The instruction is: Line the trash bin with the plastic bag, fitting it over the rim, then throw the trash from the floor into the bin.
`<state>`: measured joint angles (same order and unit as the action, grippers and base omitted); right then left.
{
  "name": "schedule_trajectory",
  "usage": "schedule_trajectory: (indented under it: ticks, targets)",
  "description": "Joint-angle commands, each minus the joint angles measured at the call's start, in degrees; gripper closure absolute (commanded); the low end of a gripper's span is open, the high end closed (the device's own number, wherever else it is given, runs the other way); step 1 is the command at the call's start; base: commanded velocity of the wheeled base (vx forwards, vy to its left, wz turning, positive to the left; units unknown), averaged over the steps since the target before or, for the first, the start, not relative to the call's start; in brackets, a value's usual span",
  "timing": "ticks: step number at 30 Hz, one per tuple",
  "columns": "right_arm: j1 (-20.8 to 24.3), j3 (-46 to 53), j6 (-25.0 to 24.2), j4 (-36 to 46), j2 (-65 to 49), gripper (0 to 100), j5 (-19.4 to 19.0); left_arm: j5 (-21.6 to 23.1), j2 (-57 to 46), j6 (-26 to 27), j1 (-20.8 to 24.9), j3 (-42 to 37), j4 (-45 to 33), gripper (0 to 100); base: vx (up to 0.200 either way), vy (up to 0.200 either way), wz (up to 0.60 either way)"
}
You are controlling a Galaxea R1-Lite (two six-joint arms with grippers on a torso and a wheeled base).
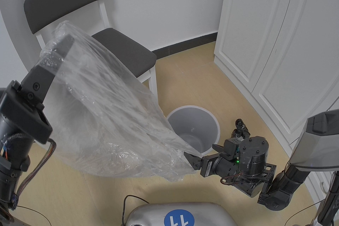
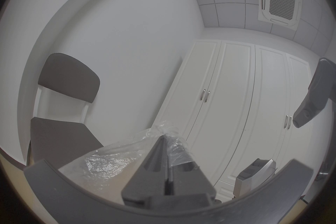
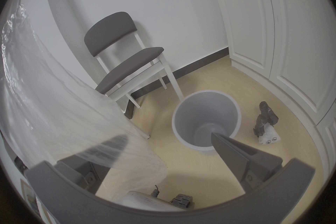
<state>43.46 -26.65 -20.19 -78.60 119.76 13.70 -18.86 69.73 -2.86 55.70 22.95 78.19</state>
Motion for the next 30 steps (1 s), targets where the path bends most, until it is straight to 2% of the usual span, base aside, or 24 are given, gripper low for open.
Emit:
schedule_trajectory:
  ticks: [1,8,30]
  targets:
    - [0.2,0.0,0.0,-0.1,0.6,0,0.0,0.0,0.0,0.0,0.2,0.0,0.0,100,0.000,0.000,0.00]
    - [0.2,0.1,0.1,-4.1,3.1,0,0.0,-0.2,-0.1,0.0,1.5,0.1,0.0,100,0.000,0.000,0.00]
    - [0.1,-0.9,0.1,-6.0,5.0,0,0.6,-0.2,-0.2,0.0,1.5,-0.1,0.0,100,0.000,0.000,0.00]
